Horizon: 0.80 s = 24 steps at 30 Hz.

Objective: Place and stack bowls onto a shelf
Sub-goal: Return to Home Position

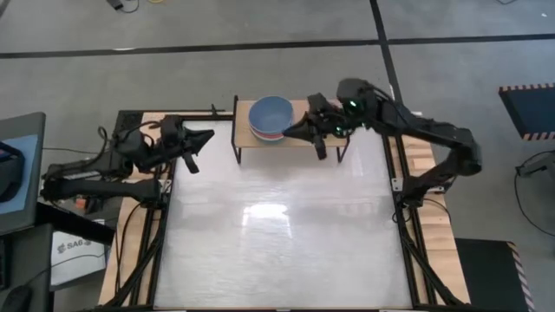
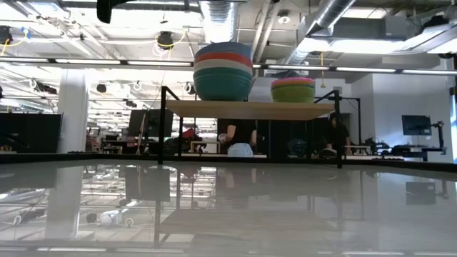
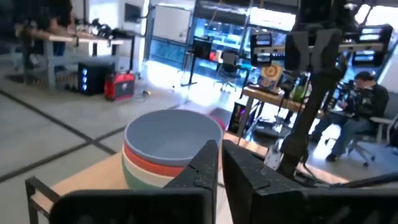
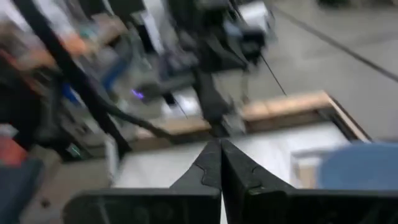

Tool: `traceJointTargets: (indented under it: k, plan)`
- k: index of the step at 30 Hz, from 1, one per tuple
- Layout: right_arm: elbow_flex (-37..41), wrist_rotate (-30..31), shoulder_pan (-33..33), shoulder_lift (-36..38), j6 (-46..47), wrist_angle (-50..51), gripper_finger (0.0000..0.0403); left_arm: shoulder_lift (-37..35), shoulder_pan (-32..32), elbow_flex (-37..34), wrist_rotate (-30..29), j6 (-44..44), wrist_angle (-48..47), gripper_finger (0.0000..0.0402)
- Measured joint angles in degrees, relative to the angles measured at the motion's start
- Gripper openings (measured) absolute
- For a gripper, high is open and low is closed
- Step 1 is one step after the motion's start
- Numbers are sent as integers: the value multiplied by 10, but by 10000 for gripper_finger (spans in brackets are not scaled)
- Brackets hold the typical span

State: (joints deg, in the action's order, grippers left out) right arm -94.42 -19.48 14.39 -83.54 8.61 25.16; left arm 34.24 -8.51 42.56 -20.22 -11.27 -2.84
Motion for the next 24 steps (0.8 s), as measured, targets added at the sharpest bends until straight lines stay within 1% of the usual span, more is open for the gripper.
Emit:
traceJointTargets:
  k: [3, 5, 6, 8, 11, 12, 14, 16, 19, 22, 24]
  plan:
    - [125, -32, -4, 61, 51, -170, 19, -7, 0, -21, 16, 26, 4, 2]
    - [198, -35, -13, 105, 78, -286, 26, -5, 0, -38, 27, 38, 17, 1]
    - [229, -33, -17, 128, 79, -324, 28, -3, 0, -50, 39, 45, 26, 0]
    - [282, -10, -26, 174, 79, -361, 26, 6, 0, -74, 77, 60, 68, 0]
    - [340, 33, -40, 227, 66, -340, 18, 21, 0, -110, 131, 61, 148, 0]
    - [353, 41, -44, 237, 60, -323, 18, 27, 0, -116, 137, 59, 171, 0]
    - [376, 44, -50, 247, 51, -287, 25, 38, 0, -120, 136, 61, 172, 0]
    - [384, 50, -55, 250, 51, -255, 40, 49, 0, -118, 124, 76, 171, 0]
    - [381, 85, -63, 257, 56, -267, 49, 52, 0, -102, 124, 114, 182, 0]
    - [381, 92, -69, 279, -17, -261, 34, 42, -9, -92, 151, 158, 197, 0]
    - [381, 92, -74, 298, -50, -239, 18, 31, -18, -92, 166, 163, 195, 0]
